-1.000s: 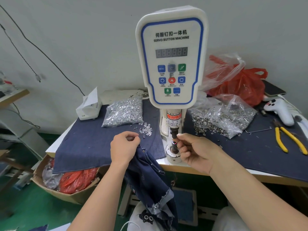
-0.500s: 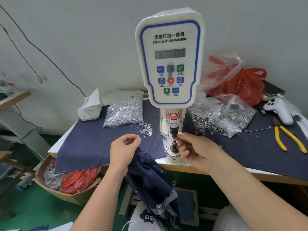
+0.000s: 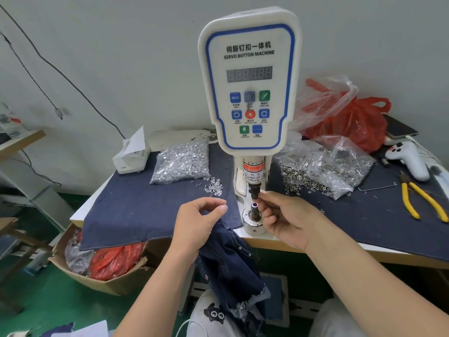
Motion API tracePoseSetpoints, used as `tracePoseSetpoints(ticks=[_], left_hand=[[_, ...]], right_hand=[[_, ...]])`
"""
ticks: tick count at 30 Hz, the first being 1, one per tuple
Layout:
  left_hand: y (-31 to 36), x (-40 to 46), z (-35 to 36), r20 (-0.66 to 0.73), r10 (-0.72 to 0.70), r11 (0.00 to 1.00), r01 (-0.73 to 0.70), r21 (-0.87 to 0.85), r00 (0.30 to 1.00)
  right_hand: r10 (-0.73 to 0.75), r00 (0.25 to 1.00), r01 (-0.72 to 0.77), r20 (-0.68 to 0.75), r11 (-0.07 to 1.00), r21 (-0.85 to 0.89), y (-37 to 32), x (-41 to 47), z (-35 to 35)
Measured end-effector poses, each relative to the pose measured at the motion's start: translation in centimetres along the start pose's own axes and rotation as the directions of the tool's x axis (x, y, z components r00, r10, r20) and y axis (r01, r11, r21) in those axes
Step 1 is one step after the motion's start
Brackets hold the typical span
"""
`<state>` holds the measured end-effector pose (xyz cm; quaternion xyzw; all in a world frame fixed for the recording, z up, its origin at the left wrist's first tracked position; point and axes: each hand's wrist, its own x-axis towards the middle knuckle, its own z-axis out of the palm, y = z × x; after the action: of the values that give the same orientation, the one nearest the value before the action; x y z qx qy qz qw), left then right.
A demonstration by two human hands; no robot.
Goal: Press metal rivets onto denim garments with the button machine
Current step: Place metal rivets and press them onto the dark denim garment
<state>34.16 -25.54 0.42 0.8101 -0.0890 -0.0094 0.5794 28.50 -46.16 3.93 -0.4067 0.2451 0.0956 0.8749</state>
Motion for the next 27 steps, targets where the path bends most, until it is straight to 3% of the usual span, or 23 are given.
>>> tracePoseSetpoints(ticks=[7, 10, 13, 27], left_hand=[[1.2, -0.5, 1.7, 0.05, 0.045, 0.998, -0.042, -0.044, 0.998], [2.2, -0.5, 2.7, 0.078, 0.047, 0.998, -0.044, -0.038, 0.996], [2.9, -0.6, 3.5, 0.115, 0.031, 0.999, -0.029, -0.014, 0.993], [3.8, -0.6, 4.5, 0.149, -0.048, 0.999, 0.049, -0.004, 0.988]], right_hand=[[0.022, 0.999, -0.023, 0.044, 1.0, 0.018, -0.2, -0.2, -0.8], [-0.084, 0.996, 0.085, 0.009, 0.991, -0.106, -0.6, -0.1, -1.9], [-0.14, 0.989, 0.134, -0.049, 0.985, -0.111, -1.1, 0.0, -3.3], [-0.056, 0.994, 0.055, -0.096, 0.998, -0.02, -0.6, -0.9, -5.1]])
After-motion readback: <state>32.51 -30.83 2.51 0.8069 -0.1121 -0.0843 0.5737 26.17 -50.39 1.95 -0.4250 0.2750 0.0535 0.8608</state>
